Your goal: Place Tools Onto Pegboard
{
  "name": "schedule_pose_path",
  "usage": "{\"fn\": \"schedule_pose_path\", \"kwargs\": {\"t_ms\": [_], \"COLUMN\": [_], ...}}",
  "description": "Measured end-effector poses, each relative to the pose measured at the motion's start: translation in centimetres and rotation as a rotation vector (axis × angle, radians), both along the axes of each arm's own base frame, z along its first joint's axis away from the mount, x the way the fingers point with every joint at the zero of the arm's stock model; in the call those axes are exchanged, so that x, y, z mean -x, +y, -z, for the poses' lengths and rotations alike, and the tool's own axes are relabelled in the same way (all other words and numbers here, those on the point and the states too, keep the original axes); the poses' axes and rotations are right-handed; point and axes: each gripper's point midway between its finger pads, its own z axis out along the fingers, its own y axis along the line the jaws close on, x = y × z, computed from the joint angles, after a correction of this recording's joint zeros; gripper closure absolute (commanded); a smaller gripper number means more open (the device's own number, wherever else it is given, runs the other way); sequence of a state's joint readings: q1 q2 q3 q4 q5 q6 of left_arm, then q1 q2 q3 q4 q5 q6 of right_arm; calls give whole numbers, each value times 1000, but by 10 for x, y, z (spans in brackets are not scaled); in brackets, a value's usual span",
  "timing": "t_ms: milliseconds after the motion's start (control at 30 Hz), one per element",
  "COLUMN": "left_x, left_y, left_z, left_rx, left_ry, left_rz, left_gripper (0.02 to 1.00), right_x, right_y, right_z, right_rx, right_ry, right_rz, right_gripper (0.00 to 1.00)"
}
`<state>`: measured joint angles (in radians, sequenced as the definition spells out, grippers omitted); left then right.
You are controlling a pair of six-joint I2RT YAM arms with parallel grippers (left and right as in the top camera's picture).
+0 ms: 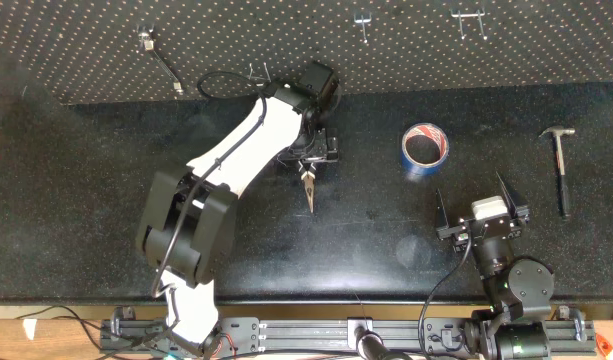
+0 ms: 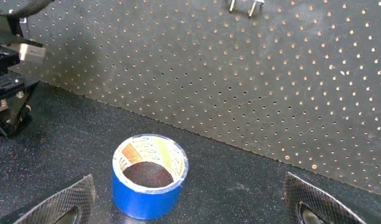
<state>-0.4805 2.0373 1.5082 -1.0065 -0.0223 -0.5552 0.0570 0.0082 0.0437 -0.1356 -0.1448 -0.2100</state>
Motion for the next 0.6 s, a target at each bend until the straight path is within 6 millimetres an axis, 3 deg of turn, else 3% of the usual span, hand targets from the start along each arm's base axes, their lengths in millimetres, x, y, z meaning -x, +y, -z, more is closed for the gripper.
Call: {"fn": "schedule_pose_path", "kwargs": {"t_ms": [600], "left_x": [-7], "left_y": [-3], "left_z": [10], "left_rx": [8], "left_ry": [-13], "left_rz": [-105], "left_gripper": [23], "right_x": [0], "right_y": [0], "right_z": [0], "right_rx": [0], "right_ry": [0], "right_rz": [0], "right_gripper": [25]}}
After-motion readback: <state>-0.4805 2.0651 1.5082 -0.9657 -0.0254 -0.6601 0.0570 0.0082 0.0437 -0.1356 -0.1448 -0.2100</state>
